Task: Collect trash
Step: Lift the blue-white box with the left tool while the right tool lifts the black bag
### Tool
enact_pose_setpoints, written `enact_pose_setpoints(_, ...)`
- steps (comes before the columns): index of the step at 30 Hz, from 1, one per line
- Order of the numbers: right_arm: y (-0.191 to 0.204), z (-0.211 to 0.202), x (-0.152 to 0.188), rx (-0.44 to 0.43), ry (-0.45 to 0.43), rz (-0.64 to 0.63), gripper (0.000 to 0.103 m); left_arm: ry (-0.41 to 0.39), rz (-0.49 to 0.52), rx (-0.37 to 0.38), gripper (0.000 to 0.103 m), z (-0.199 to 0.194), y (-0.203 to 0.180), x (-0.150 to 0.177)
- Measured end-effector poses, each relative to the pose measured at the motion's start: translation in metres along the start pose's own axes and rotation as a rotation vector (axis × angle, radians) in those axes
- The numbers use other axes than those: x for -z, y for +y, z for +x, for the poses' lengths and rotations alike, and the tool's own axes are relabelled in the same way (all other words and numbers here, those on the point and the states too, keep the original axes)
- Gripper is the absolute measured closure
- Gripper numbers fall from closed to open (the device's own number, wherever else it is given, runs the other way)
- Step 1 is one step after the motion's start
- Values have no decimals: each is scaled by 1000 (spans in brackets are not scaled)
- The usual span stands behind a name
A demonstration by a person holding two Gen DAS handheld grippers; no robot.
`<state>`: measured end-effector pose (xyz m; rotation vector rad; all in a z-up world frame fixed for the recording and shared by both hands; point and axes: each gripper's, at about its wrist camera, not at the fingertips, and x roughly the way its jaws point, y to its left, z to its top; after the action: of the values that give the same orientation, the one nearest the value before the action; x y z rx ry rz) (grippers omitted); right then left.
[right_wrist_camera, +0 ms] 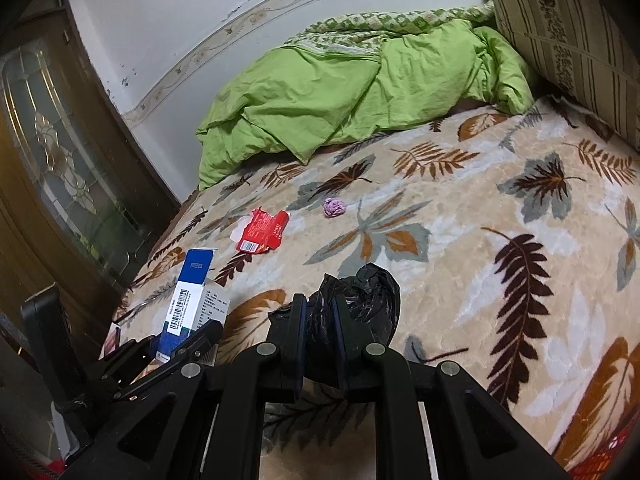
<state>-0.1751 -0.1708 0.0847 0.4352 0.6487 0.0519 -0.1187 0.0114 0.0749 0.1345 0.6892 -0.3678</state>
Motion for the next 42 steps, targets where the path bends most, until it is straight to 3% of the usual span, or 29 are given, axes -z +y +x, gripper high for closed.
enact_pose_setpoints(16, -3, -22, 0, 20, -15, 12, 90, -49, 40, -24, 70, -8, -6, 3)
enact_pose_setpoints(36, -6, -44, -1, 39, -34, 11, 90, -52, 44, -23, 70, -13, -9, 5)
enact_pose_setpoints(42, -12, -56, 0, 56, -45, 19, 90, -45, 78, 44, 70, -17, -26, 2)
